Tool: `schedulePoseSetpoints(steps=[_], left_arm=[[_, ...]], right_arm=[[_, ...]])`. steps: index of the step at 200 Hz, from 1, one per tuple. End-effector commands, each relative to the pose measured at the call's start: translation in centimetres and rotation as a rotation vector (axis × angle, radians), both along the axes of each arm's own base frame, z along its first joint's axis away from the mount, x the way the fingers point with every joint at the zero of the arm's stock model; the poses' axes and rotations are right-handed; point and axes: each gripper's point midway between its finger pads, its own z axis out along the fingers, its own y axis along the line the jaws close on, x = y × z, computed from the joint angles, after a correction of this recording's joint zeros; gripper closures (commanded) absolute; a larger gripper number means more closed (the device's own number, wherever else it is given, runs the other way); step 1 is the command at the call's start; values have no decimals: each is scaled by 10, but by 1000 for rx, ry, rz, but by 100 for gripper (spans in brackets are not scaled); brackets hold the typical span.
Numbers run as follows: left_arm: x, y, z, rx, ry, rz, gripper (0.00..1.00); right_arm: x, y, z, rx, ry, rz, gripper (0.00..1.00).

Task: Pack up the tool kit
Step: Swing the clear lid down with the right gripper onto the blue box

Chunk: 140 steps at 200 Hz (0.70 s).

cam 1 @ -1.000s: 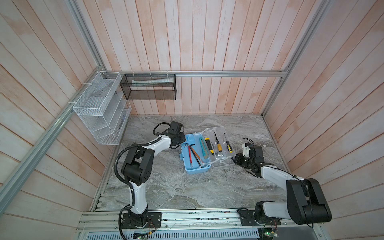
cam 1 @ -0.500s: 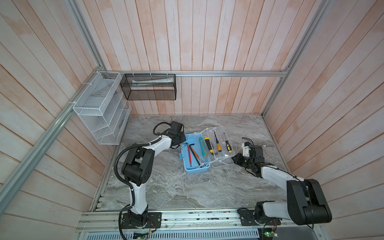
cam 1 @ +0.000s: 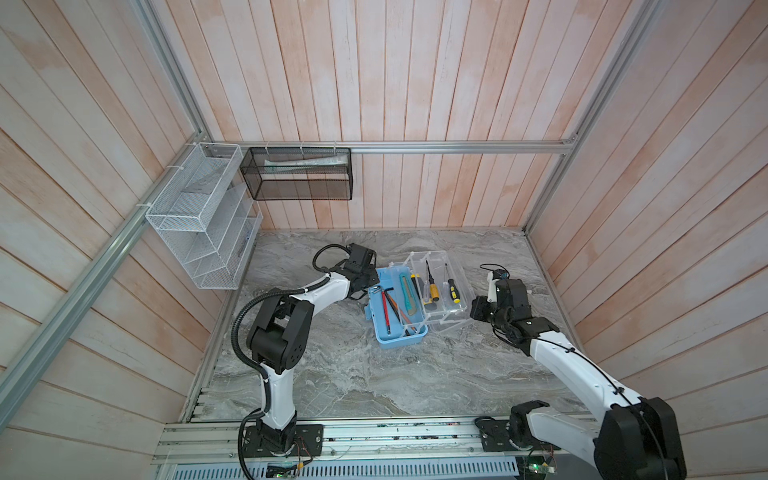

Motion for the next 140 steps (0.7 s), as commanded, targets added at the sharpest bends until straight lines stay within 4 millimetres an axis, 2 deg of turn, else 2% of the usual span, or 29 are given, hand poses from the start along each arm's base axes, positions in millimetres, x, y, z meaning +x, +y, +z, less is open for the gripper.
schedulePoseSetpoints(steps=[1,32,72,104,140], left_arm=[[-21,-69,26,-157,-19,-178,100],[-20,-74,25,-167,-23,-183,100],[-18,-75,24,-173,-31,-176,100],[-18,-72,24,-161,-38,-167,100],[-17,-68,26,-152,-47,-150,100]], right_arm=[[20,29,80,8,-237,-2,100],[7,74,103,-58,-294,67,100],[-9,123,101,-66,-291,166,100],[-22,147,98,-21,-280,233,100],[-29,163,95,11,-263,298,89]])
